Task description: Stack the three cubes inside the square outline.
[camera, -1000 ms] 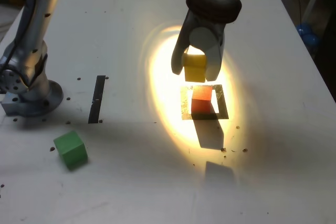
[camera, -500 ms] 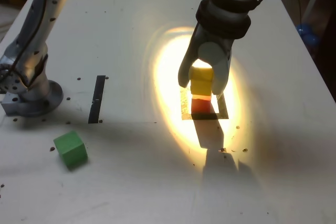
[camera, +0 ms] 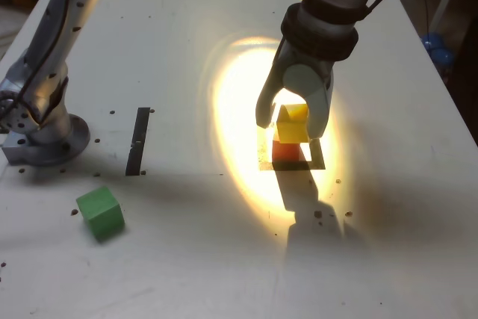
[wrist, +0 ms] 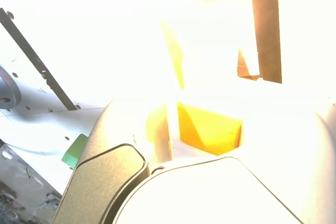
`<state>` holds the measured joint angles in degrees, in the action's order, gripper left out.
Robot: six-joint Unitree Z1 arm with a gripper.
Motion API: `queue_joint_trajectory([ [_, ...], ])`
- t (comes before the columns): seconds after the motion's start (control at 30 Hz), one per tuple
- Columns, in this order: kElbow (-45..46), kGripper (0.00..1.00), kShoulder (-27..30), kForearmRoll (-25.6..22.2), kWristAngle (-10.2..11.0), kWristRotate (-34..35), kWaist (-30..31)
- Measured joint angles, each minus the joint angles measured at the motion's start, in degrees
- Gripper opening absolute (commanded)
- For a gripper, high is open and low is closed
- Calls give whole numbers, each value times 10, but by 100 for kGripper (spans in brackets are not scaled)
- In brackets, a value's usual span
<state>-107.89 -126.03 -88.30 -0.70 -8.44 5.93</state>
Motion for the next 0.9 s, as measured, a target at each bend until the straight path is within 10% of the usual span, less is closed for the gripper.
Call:
queue_joint_trajectory([
  [0.43, 18, 100, 14, 0, 5, 2, 0],
  [0.9, 150, 100, 147, -1, 63, 20, 10],
])
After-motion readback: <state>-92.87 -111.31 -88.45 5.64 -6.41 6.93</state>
